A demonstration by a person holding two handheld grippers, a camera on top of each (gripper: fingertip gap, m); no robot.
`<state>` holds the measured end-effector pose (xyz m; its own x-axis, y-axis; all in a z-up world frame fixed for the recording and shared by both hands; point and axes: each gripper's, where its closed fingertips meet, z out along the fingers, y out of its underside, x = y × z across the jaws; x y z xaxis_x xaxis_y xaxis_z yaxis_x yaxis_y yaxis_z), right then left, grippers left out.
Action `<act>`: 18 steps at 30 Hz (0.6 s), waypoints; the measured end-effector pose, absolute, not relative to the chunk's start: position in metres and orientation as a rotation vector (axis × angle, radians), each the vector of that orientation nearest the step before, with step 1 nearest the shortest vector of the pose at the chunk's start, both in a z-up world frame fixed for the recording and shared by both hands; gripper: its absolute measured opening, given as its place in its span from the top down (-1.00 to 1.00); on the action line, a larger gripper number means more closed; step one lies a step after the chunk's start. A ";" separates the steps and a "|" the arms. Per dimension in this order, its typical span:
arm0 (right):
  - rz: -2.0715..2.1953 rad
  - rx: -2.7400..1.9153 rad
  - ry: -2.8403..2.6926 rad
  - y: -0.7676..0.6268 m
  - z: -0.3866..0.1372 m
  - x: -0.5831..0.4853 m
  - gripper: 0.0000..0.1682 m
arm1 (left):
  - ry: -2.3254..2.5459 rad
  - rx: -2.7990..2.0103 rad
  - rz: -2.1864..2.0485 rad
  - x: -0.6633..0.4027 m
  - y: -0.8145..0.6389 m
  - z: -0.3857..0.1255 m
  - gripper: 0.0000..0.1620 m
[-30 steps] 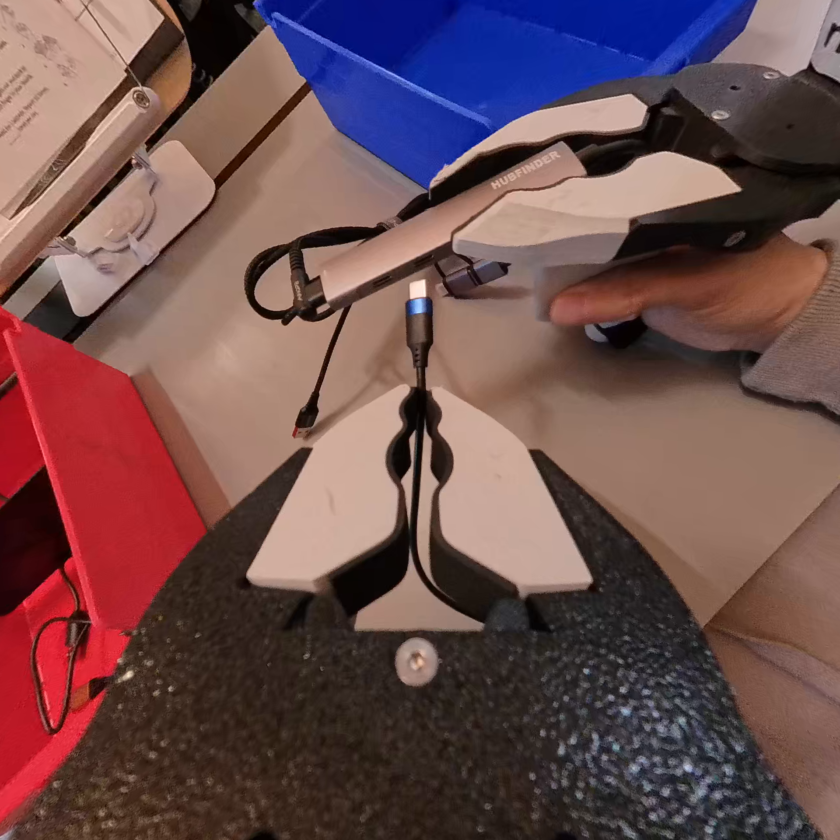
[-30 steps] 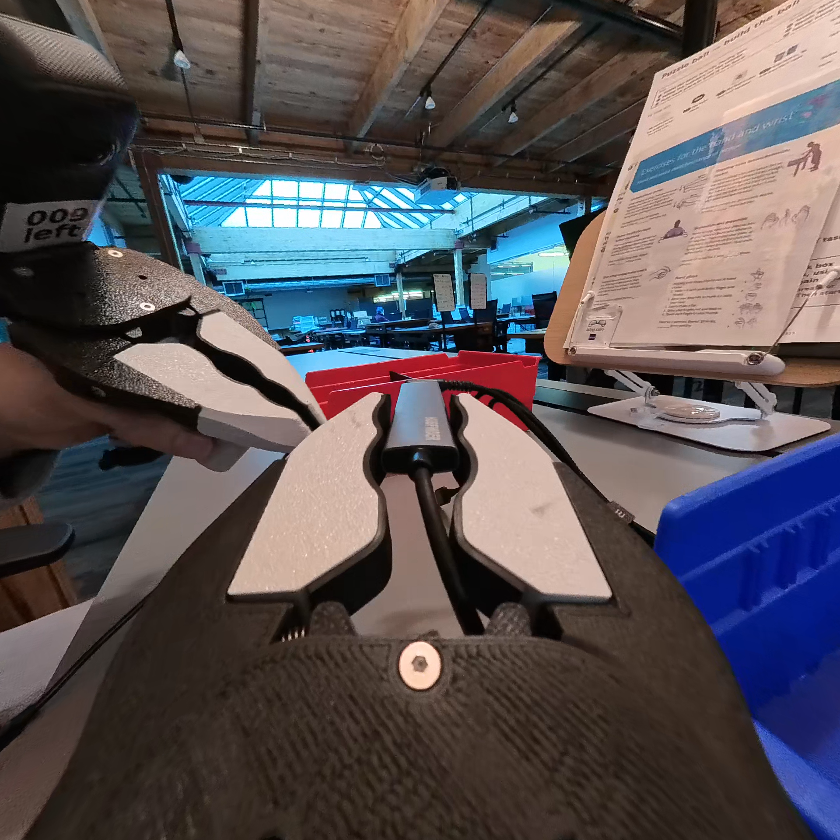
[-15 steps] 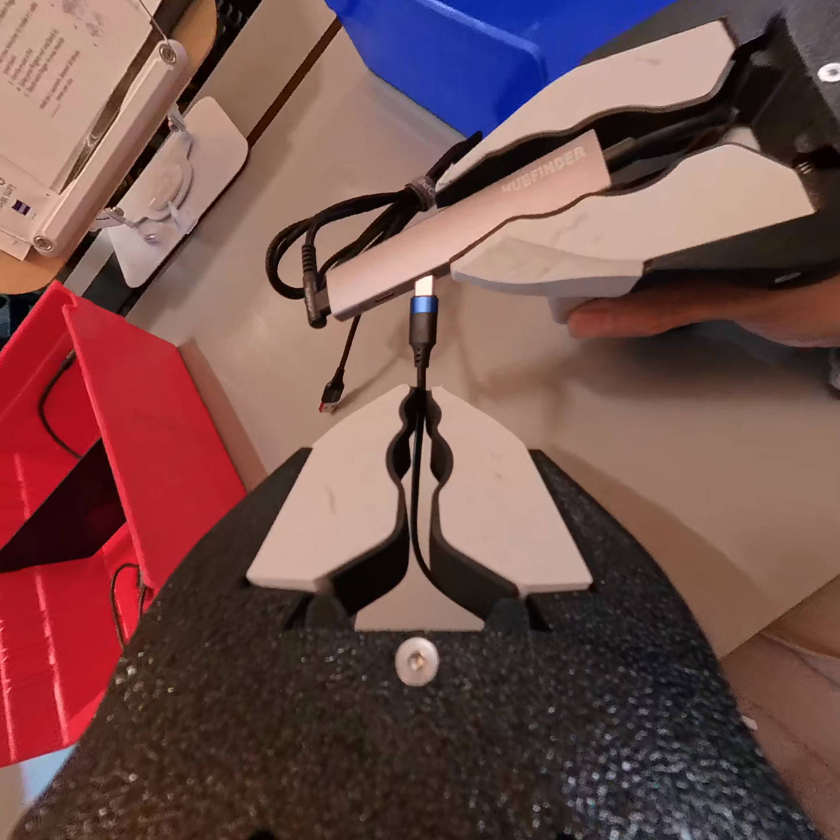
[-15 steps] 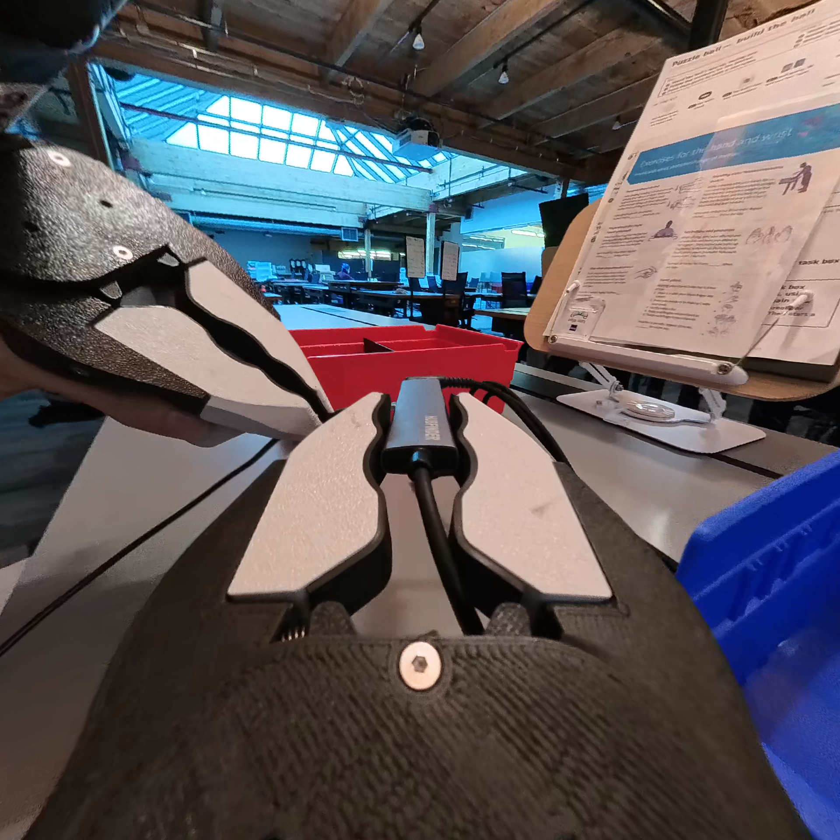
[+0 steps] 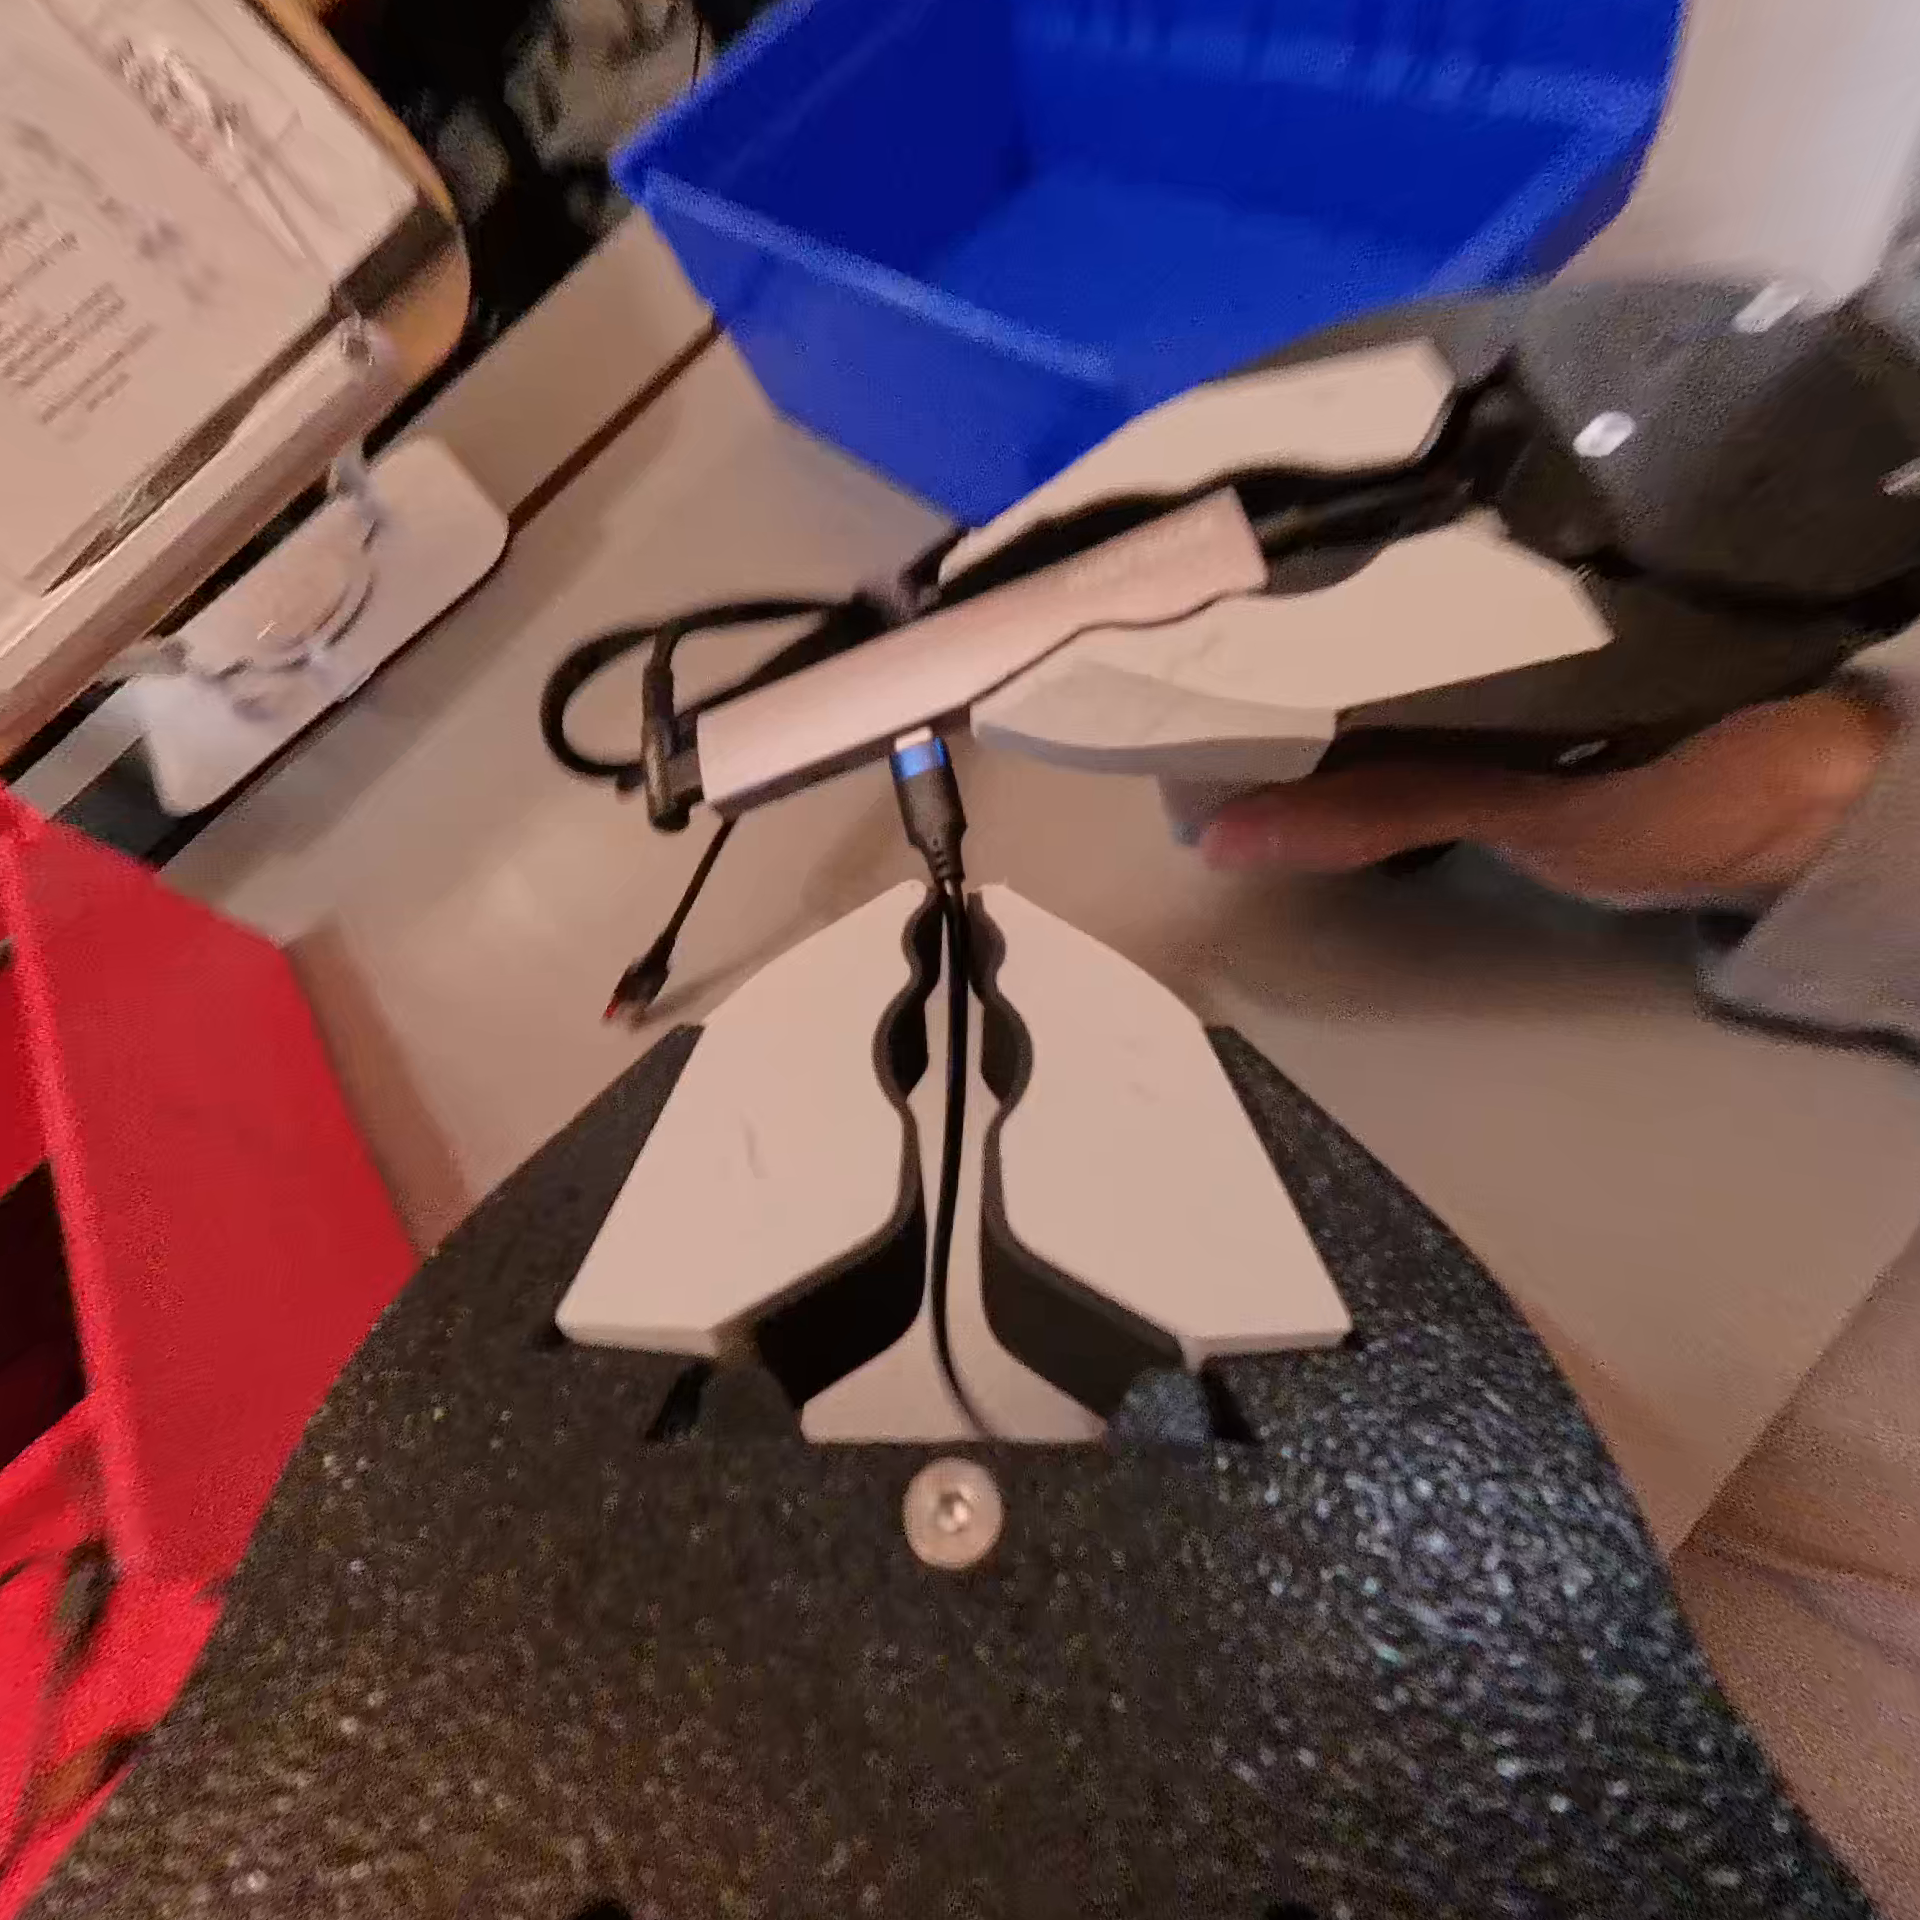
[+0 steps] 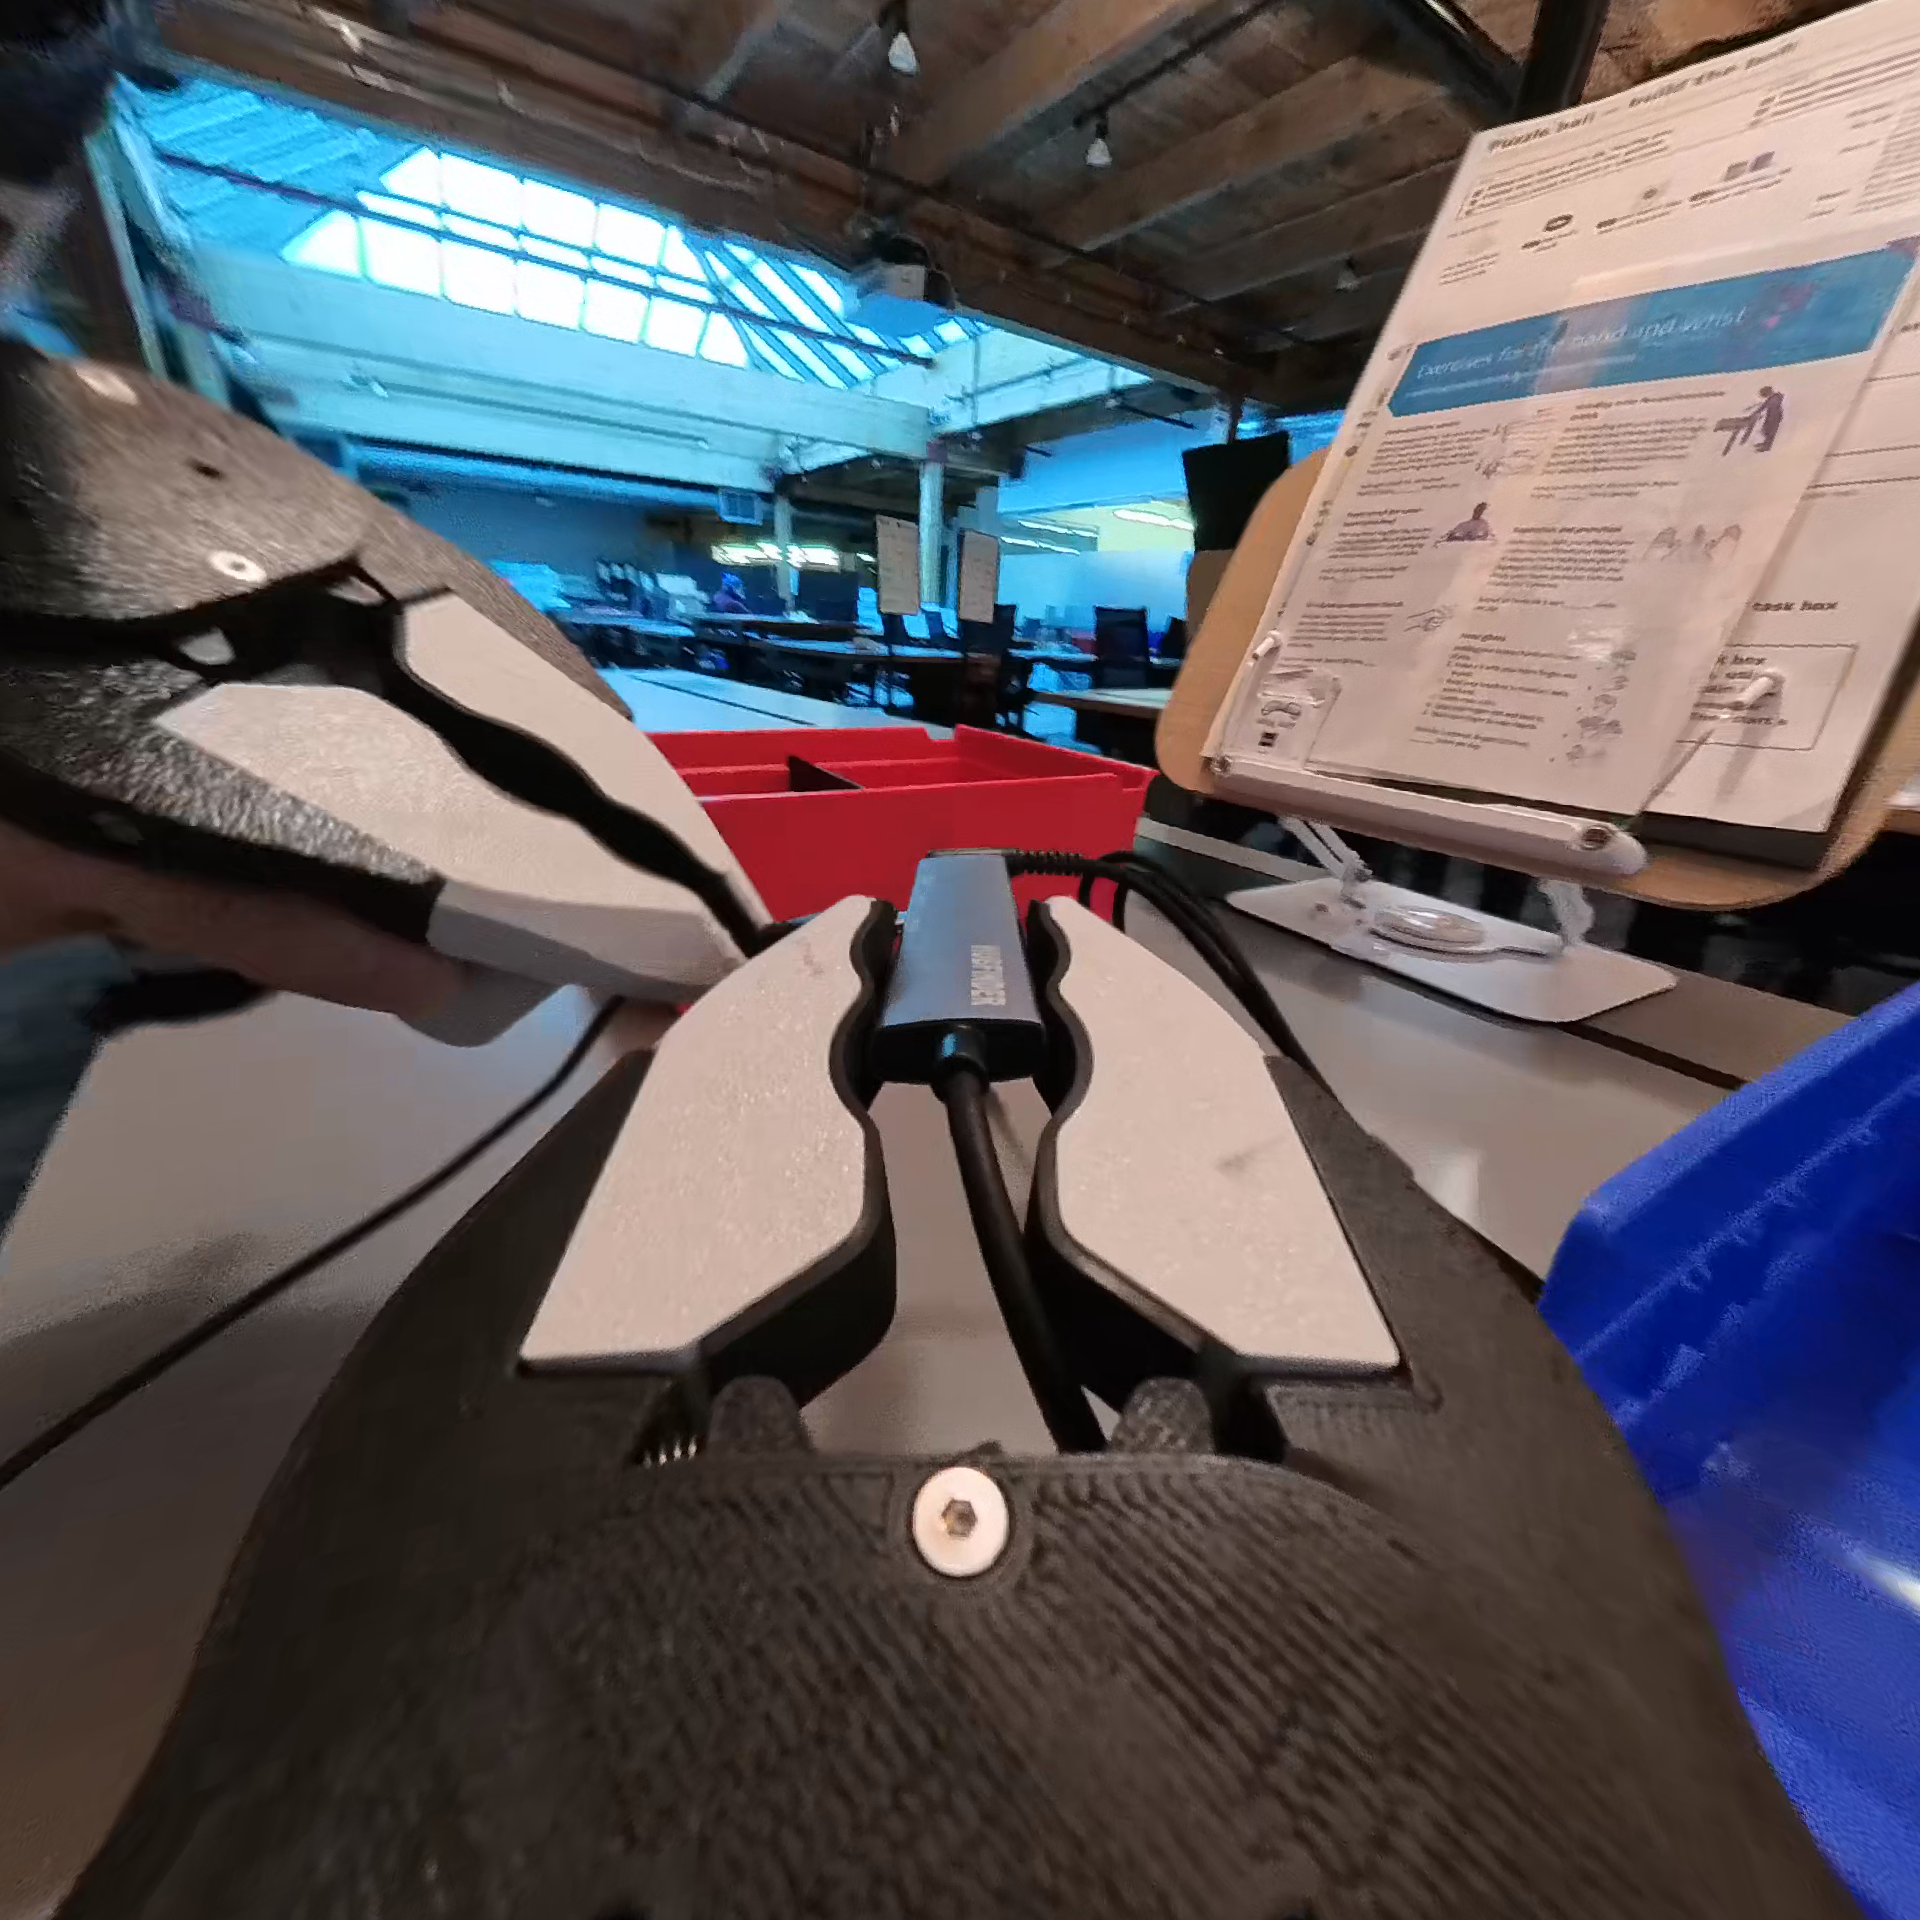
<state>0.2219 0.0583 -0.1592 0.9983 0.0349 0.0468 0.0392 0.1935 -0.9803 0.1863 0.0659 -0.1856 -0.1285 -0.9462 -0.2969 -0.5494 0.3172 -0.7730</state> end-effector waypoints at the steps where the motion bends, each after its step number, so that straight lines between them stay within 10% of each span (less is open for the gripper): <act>1: 0.021 -1.355 -0.058 0.056 -0.157 0.223 0.70 | 1.769 -1.321 -0.736 0.188 0.062 -0.181 0.95; 18: 0.120 -1.262 -0.011 0.046 -0.149 0.230 0.70 | 1.570 -1.293 -0.974 0.198 0.054 -0.171 0.87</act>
